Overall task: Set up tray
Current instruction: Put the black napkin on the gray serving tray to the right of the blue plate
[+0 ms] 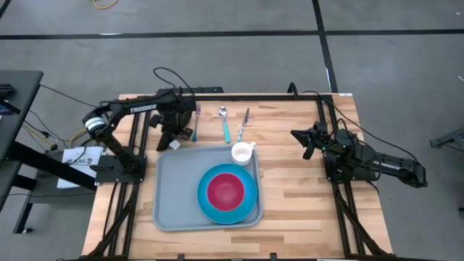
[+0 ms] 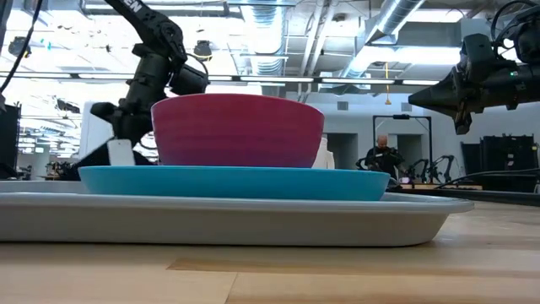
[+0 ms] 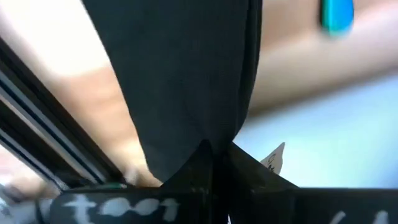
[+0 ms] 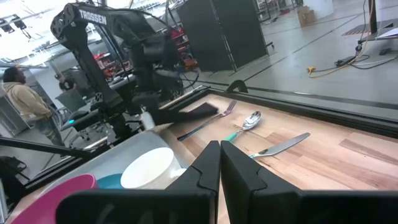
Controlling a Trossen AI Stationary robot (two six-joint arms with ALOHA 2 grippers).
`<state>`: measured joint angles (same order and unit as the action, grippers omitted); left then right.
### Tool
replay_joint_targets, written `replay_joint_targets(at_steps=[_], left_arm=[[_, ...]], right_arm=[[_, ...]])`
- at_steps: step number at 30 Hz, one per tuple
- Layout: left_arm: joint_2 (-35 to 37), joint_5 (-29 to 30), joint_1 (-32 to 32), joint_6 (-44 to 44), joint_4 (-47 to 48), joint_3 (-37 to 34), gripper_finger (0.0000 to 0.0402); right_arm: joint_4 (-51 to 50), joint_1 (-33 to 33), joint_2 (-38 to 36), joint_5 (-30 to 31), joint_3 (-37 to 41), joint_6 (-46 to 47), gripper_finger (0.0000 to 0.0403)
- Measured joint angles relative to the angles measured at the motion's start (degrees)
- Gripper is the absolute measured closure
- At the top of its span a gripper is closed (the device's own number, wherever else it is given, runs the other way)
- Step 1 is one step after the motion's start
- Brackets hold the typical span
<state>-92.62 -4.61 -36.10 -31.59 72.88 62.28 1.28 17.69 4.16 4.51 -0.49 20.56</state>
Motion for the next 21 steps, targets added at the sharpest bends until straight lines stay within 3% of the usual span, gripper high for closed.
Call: replay_joint_targets(at_steps=[21], left_arm=[[0.09, -15.44, 26.68, -25.46, 0.43, -0.74, 0.0401]], right_arm=[[0.00, 0.00, 0.00, 0.00, 0.00, 0.00, 0.0398]])
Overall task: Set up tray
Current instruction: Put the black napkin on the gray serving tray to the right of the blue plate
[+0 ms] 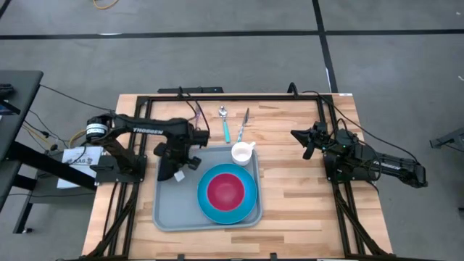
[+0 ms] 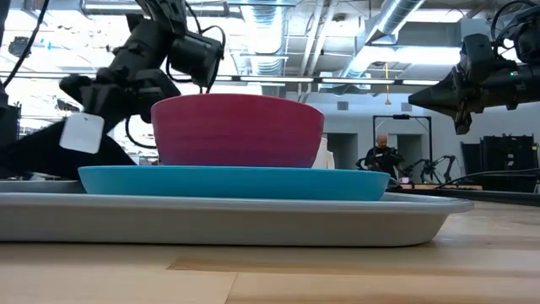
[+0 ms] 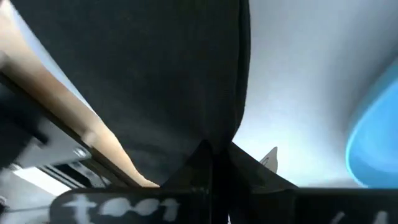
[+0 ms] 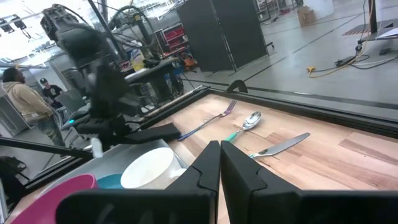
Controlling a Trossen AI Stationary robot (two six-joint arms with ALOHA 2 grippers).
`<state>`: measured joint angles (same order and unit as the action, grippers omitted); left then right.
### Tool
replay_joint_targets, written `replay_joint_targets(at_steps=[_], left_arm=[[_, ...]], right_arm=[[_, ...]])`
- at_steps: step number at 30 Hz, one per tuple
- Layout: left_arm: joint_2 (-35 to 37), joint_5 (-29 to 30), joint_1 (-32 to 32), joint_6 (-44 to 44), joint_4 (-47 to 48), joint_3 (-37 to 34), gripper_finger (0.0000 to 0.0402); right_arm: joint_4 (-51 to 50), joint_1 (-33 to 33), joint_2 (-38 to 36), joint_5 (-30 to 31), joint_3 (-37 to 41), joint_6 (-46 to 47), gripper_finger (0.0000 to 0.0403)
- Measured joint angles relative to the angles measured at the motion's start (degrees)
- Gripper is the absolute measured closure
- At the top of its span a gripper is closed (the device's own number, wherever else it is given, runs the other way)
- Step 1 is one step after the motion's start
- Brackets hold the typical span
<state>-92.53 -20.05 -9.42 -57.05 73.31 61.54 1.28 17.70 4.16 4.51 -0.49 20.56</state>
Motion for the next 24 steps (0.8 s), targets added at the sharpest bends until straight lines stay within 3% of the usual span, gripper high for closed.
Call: replay_joint_targets(at_steps=[5, 11, 24], left_arm=[[0.02, -3.65, 7.68, -9.02, -4.47, 0.02, 0.0401], [0.02, -3.70, 14.74, -18.56, -9.38, 0.04, 0.0401], [-0.31, -2.00, 21.91, -26.91, -12.73, 0.07, 0.0396]], right_arm=[[0.00, 0.01, -0.01, 0.00, 0.00, 0.00, 0.0398], [0.00, 0.00, 0.00, 0.00, 0.00, 0.00, 0.0398], [0.00, 0.02, -0.02, 0.00, 0.00, -0.02, 0.0398]])
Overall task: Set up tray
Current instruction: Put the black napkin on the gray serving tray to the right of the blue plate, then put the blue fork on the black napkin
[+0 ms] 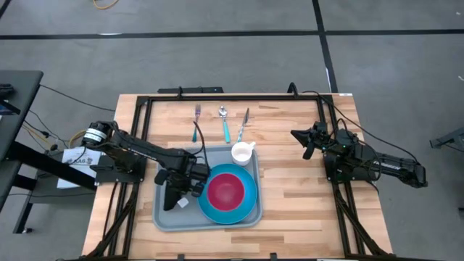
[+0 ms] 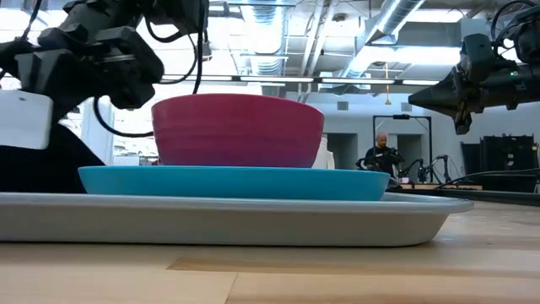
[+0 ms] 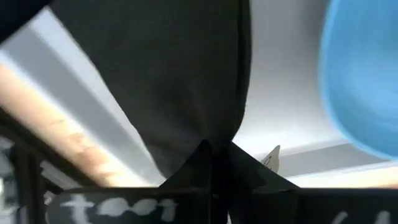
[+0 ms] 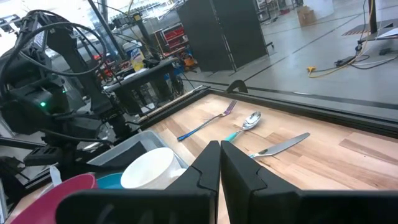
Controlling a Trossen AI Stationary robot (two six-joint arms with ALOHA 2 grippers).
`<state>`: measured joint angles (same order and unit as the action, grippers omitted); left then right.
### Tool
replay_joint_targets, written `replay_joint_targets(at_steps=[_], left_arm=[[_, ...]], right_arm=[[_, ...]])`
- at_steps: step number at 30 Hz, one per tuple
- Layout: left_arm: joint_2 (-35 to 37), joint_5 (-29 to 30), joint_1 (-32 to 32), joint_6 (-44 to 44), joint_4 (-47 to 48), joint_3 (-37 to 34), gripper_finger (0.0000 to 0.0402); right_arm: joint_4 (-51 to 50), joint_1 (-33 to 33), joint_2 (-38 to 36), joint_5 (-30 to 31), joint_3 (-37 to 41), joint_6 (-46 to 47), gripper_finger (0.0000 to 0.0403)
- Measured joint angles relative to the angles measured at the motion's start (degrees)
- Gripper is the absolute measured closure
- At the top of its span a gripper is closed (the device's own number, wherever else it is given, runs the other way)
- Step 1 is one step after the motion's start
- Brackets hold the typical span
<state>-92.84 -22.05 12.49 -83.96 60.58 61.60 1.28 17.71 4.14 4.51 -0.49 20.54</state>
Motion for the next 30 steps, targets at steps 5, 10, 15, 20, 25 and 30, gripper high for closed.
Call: replay_joint_targets(at_steps=[5, 10, 15, 20, 25, 30], left_arm=[[0.00, 1.47, -0.25, 0.62, -0.88, 0.00, 0.0367], [0.00, 1.82, -0.26, 1.39, 0.26, 0.00, 0.0332], [0.00, 1.84, -0.26, 1.79, 1.24, -0.02, 0.0305], [-0.02, 2.63, -0.26, 1.83, 1.41, -0.02, 0.0288], [-0.01, 3.41, -0.26, 4.94, -0.12, -0.02, 0.0283], [1.64, 9.50, -1.09, 5.25, -1.40, -0.02, 0.0283]], right_arm=[[0.00, 0.00, 0.02, 0.00, 0.00, 0.02, 0.0398], [0.00, -0.01, 0.02, 0.01, 0.00, 0.02, 0.0398], [0.00, -0.02, 0.00, 0.00, 0.00, 0.02, 0.0398], [0.00, -0.02, 0.02, 0.00, 0.00, 0.02, 0.0398], [0.00, -0.02, 0.01, 0.02, 0.02, 0.02, 0.0398], [0.02, -0.02, 0.00, 0.02, 0.00, 0.02, 0.0398]])
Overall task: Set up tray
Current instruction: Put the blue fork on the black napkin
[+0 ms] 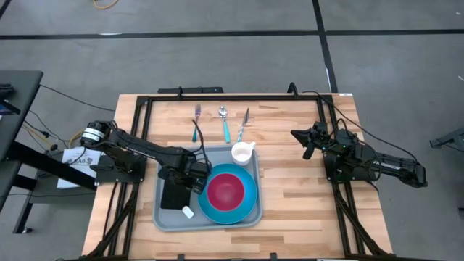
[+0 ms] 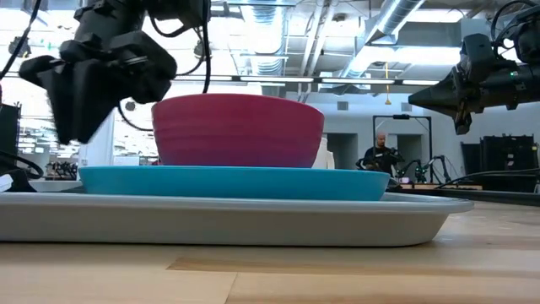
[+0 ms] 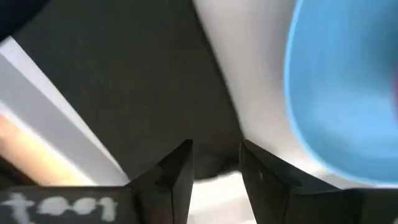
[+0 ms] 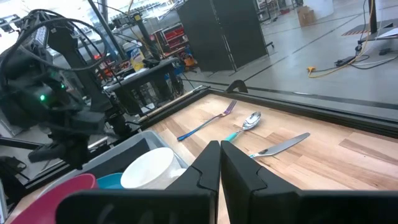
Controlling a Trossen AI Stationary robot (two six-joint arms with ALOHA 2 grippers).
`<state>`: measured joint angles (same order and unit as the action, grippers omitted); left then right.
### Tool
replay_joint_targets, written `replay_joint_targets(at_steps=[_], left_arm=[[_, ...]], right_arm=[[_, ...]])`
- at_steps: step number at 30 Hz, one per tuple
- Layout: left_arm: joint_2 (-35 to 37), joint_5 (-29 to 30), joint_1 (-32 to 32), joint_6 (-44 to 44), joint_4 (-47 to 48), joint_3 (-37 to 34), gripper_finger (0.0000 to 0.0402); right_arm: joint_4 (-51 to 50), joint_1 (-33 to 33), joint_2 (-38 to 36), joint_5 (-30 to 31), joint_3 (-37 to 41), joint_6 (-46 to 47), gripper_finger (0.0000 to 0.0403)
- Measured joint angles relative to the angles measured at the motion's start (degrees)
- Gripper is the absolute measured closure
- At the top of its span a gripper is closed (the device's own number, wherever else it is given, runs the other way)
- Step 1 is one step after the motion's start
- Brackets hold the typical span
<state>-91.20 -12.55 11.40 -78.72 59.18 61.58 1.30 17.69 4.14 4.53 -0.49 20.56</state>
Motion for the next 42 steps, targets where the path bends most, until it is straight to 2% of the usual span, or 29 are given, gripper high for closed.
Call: replay_joint_targets(at_steps=[8, 14, 20, 25, 30, 42], left_arm=[[7.63, 10.64, -8.37, 2.17, -1.72, 0.00, 0.0283], [10.49, 16.92, -21.40, 8.31, -0.83, 0.02, 0.0283], [8.98, 16.88, -34.60, 15.27, -3.98, -0.02, 0.0283], [6.43, 14.45, -42.31, 22.44, -11.06, 0.02, 0.0283], [3.67, 11.29, -47.24, 26.80, -16.77, 0.02, 0.0283], [-0.85, 8.85, -53.79, 38.54, -20.35, 0.04, 0.0283]], right_arm=[[0.02, 0.00, 0.02, 0.00, 0.01, 0.00, 0.0398], [0.04, 0.02, 0.02, 0.00, 0.02, 0.00, 0.0398], [0.11, 0.02, 0.00, 0.04, 0.02, 0.00, 0.0398], [0.01, 0.01, 0.02, 0.01, 0.02, 0.00, 0.0398], [0.02, 0.00, -0.02, -0.02, 0.02, 0.00, 0.0398], [0.06, 0.00, -0.02, -0.02, 0.02, 0.00, 0.0398]])
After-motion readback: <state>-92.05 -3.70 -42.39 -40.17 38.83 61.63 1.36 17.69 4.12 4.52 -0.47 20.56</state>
